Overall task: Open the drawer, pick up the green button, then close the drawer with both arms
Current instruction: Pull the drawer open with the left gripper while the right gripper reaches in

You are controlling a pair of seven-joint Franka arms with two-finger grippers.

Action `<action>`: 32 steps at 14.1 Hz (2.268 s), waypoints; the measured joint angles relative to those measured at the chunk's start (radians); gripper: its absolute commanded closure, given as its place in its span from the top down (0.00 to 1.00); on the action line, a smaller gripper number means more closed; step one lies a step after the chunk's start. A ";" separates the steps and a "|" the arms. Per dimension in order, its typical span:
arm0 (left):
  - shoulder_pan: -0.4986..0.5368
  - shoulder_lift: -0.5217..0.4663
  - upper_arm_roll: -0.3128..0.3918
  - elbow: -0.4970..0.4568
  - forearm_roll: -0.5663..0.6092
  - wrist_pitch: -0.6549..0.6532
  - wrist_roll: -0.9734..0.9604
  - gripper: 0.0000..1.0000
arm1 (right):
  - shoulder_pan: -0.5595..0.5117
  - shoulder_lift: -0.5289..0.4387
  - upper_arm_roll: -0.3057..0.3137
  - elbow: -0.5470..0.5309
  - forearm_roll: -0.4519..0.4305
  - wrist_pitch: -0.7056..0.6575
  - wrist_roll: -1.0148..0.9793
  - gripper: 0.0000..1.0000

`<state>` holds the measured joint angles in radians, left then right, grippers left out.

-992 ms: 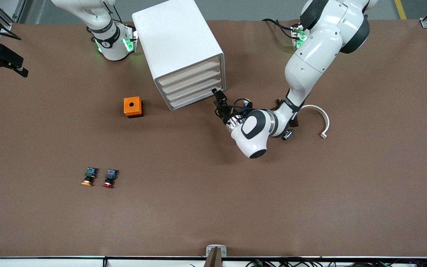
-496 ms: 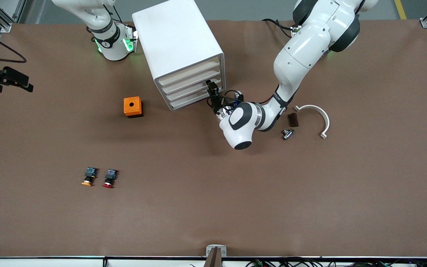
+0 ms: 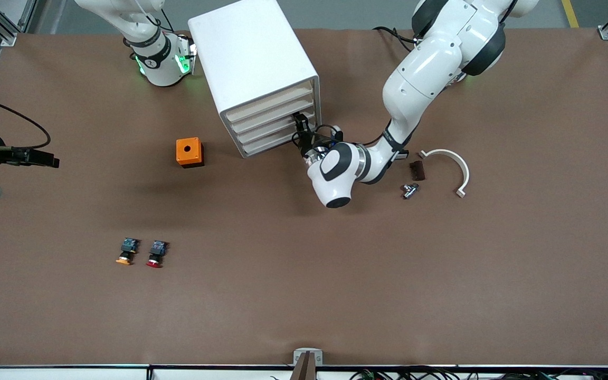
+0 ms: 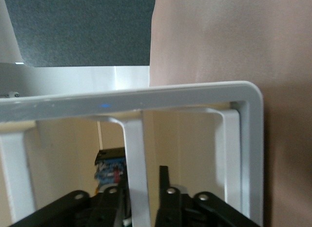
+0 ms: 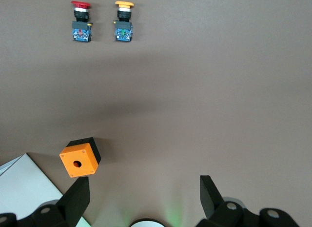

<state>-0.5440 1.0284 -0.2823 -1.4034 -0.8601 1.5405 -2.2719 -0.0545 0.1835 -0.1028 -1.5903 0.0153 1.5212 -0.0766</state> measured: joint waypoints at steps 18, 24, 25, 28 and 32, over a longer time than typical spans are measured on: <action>0.150 0.004 0.011 0.008 -0.019 -0.032 0.001 0.04 | 0.596 -0.027 0.033 -0.245 0.104 0.421 1.302 1.00; 0.228 0.015 0.015 0.026 -0.028 -0.030 0.001 0.07 | 0.807 0.041 0.034 -0.267 0.104 0.558 1.619 1.00; 0.235 0.018 0.020 0.030 -0.034 -0.030 0.000 0.08 | 0.832 0.057 0.034 -0.267 0.104 0.563 1.636 1.00; 0.244 0.020 0.034 0.042 -0.042 -0.030 0.001 0.26 | 0.892 0.102 0.033 -0.260 0.107 0.588 1.698 1.00; 0.244 0.020 0.051 0.049 -0.042 -0.008 0.105 0.99 | 0.950 0.158 0.033 -0.238 0.116 0.674 1.758 1.00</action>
<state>-0.2997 1.0488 -0.2312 -1.3545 -0.9017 1.5323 -2.1665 0.8956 0.3417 -0.0699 -1.8281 0.1313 2.1950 1.6809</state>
